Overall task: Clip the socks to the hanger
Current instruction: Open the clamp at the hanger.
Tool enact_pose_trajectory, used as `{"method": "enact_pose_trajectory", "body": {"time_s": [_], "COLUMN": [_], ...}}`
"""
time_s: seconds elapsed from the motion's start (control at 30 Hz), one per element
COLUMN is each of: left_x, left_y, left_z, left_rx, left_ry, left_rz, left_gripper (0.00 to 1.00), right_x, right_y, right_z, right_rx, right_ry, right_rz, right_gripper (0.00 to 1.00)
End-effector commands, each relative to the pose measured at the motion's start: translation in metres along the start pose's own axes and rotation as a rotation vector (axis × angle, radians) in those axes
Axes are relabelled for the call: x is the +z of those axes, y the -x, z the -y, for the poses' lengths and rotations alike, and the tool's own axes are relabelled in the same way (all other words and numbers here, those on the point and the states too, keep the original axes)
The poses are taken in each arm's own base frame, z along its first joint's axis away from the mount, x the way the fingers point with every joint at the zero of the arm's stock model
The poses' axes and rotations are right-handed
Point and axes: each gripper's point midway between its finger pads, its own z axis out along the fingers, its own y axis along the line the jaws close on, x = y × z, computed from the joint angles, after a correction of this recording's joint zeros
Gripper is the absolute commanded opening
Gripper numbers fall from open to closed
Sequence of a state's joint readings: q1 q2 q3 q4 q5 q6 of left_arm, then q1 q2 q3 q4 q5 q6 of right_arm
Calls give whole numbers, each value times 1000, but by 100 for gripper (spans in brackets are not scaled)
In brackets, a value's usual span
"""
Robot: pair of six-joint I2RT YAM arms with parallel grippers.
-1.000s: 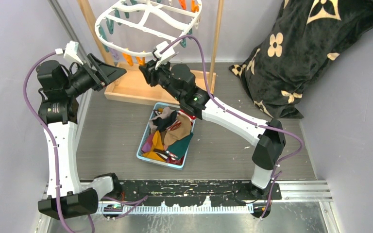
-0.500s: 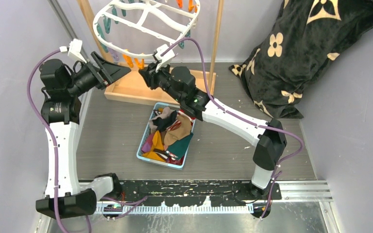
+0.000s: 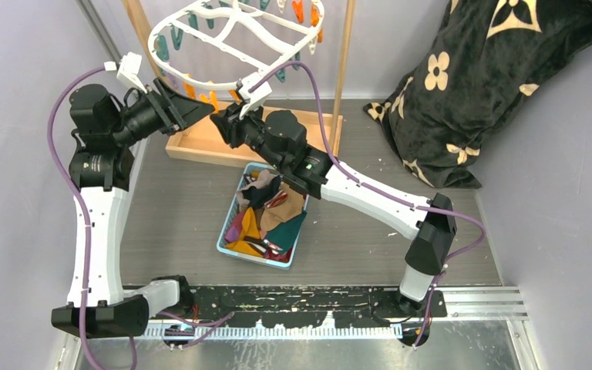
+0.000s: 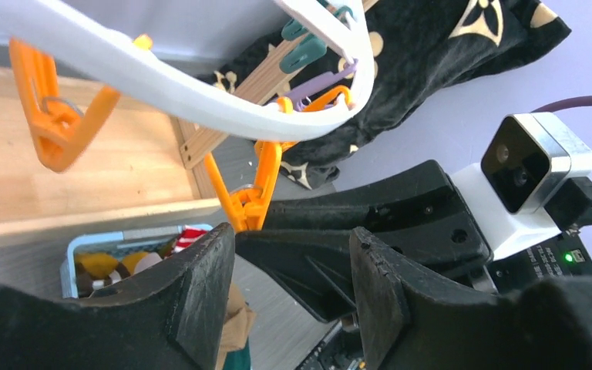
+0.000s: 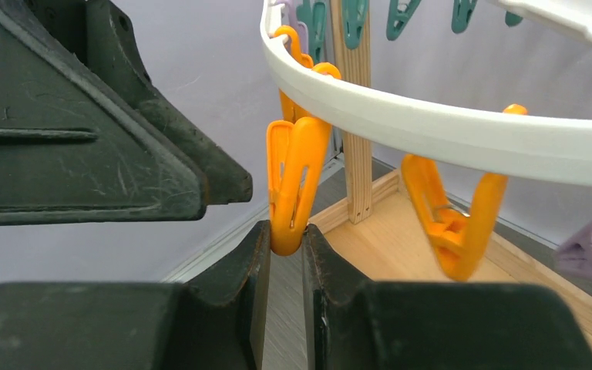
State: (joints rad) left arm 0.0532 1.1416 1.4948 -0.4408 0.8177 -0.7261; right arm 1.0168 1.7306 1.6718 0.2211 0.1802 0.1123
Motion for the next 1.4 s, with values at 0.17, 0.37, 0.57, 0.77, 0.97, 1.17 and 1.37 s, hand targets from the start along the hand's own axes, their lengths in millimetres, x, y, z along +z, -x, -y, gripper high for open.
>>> {"method": "enact_pose_trajectory", "body": {"time_s": [0.17,0.37,0.57,0.77,0.97,1.17,1.37], "left_x": [-4,2,8,12,15,20,23], "left_y": [30,33,35,28,32,32,32], "left_z": [7,-3,-5,-6,-3,-13,-23], "left_rx": [153,139,117,82,73,85,91], "left_ry": [67,85,78,65,46,72,101], "left_rz": [109,127,126,101,108,111,116], "left_gripper": [66,64,60,59,59,56,53], "right_x": [-9,-8,-4,1,5,7,7], "right_y": [36,36,31,26,19,14,14], "right_z": [-30,-33,-37,-41,-44,-46,-49], "right_rx": [29,33,35,34,33,36,42], "right_ry": [39,38,41,44,48,49,56], "right_rz": [44,40,28,16,-4,-14,-15], "right_gripper": [1,1,1,1,1,1,1]}}
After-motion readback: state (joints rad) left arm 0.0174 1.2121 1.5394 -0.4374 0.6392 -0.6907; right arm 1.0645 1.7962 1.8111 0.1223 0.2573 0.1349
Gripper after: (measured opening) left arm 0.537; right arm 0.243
